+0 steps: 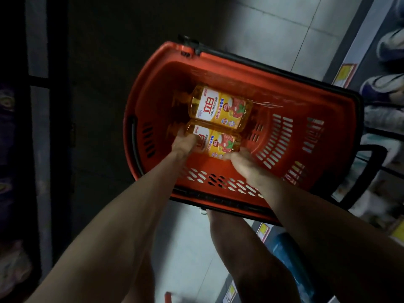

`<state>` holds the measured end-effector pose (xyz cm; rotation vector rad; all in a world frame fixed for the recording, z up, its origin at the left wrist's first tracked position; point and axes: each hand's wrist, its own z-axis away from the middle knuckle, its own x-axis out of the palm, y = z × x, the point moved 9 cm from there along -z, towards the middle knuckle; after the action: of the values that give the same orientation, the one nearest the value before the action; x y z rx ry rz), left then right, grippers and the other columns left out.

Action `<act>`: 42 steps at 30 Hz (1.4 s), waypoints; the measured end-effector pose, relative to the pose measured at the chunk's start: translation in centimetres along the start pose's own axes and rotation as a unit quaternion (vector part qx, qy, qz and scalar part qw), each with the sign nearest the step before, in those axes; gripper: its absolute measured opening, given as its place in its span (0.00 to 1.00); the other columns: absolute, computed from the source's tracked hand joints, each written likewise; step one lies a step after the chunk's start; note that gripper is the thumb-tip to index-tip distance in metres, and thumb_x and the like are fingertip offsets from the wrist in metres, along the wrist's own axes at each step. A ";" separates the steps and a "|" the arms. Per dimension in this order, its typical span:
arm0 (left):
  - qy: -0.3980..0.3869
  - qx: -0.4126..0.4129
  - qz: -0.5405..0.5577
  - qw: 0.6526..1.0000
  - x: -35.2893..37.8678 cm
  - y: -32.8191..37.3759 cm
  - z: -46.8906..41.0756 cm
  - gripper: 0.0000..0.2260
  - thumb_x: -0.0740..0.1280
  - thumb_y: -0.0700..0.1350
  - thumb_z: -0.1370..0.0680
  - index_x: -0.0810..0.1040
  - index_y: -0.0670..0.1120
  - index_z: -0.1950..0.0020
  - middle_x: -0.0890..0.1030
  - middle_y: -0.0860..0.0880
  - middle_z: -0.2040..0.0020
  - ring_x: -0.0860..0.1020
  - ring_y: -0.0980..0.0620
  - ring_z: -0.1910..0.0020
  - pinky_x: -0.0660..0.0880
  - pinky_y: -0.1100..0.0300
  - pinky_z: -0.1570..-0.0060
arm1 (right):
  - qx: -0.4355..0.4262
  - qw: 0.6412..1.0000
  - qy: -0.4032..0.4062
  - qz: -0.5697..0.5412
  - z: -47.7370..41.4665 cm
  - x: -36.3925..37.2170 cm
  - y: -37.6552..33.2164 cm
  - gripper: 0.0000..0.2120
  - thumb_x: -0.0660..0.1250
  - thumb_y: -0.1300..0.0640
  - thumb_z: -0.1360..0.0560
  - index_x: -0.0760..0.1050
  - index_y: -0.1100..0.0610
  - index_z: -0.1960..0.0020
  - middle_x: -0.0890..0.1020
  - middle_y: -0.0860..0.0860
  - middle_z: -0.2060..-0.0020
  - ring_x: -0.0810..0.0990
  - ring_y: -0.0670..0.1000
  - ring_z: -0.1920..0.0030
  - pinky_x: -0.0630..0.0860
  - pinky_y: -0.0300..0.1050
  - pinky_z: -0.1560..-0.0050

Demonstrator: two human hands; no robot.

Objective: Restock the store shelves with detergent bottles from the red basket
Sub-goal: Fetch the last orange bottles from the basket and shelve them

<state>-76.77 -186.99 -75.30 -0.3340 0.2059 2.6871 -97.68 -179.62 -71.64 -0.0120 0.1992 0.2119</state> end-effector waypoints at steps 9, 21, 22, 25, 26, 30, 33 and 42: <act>0.018 0.002 0.078 0.997 1.1 -0.5 0.0 0.29 0.68 0.52 0.22 0.68 0.60 0.21 0.83 0.46 0.35 0.83 0.43 0.39 0.78 0.42 0.32 | 0.010 0.990 -0.042 -0.134 -1.7 2.0 0.6 0.32 0.73 0.59 0.24 0.64 0.56 0.23 0.73 0.53 0.30 0.73 0.55 0.29 0.67 0.61 0.22; 0.034 0.007 0.078 0.996 0.8 -0.2 6.4 0.34 0.68 0.47 0.24 0.63 0.66 0.20 0.83 0.48 0.38 0.82 0.45 0.42 0.80 0.47 0.37 | -0.016 0.988 -0.039 -0.149 2.5 -0.3 1.8 0.45 0.78 0.43 0.34 0.60 0.50 0.24 0.72 0.53 0.28 0.72 0.56 0.30 0.69 0.58 0.33; 0.035 0.005 0.090 0.995 0.6 -0.3 7.3 0.34 0.68 0.47 0.25 0.64 0.67 0.21 0.84 0.48 0.39 0.83 0.45 0.44 0.82 0.47 0.39 | -0.018 0.988 -0.035 -0.152 3.4 -0.7 2.0 0.45 0.78 0.43 0.34 0.60 0.50 0.25 0.72 0.52 0.29 0.73 0.56 0.30 0.70 0.57 0.33; 0.016 0.004 0.112 0.994 0.2 0.6 9.7 0.34 0.69 0.46 0.23 0.63 0.65 0.19 0.85 0.46 0.43 0.86 0.44 0.49 0.85 0.44 0.46 | -0.015 0.982 -0.034 -0.185 6.6 -1.6 2.3 0.43 0.79 0.44 0.32 0.61 0.51 0.25 0.74 0.49 0.29 0.74 0.52 0.32 0.71 0.58 0.30; 0.006 0.008 0.107 0.994 0.0 1.2 10.7 0.35 0.69 0.46 0.23 0.62 0.64 0.19 0.86 0.45 0.44 0.87 0.42 0.50 0.85 0.41 0.47 | -0.014 0.980 -0.035 -0.194 7.9 -1.9 2.4 0.39 0.78 0.44 0.31 0.63 0.50 0.26 0.76 0.50 0.31 0.76 0.52 0.34 0.74 0.56 0.34; 0.004 0.030 0.084 0.996 -1.3 3.7 15.3 0.39 0.67 0.52 0.31 0.62 0.66 0.20 0.86 0.45 0.48 0.88 0.41 0.52 0.85 0.39 0.49 | -0.023 0.972 -0.011 -0.232 13.0 -3.6 2.3 0.29 0.77 0.50 0.24 0.65 0.49 0.30 0.80 0.51 0.39 0.80 0.48 0.47 0.75 0.45 0.57; 0.001 0.049 0.096 0.994 -2.1 5.3 19.2 0.41 0.67 0.52 0.34 0.62 0.66 0.21 0.86 0.46 0.46 0.87 0.40 0.50 0.85 0.39 0.47 | -0.045 0.967 0.001 -0.250 16.7 -5.0 1.5 0.32 0.77 0.47 0.25 0.59 0.46 0.32 0.77 0.46 0.45 0.77 0.43 0.50 0.75 0.44 0.56; -0.027 0.091 0.132 0.987 -5.7 10.4 33.8 0.40 0.70 0.52 0.31 0.62 0.66 0.21 0.86 0.46 0.41 0.86 0.41 0.46 0.84 0.38 0.45 | -0.140 0.939 0.075 -0.305 30.4 -12.1 -3.2 0.41 0.79 0.43 0.29 0.57 0.49 0.28 0.75 0.53 0.35 0.78 0.55 0.39 0.75 0.56 0.35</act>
<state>-82.97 -192.00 -40.38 -0.1889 0.5094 2.9034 -102.63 -184.27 -39.49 -0.3706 0.3072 -0.3844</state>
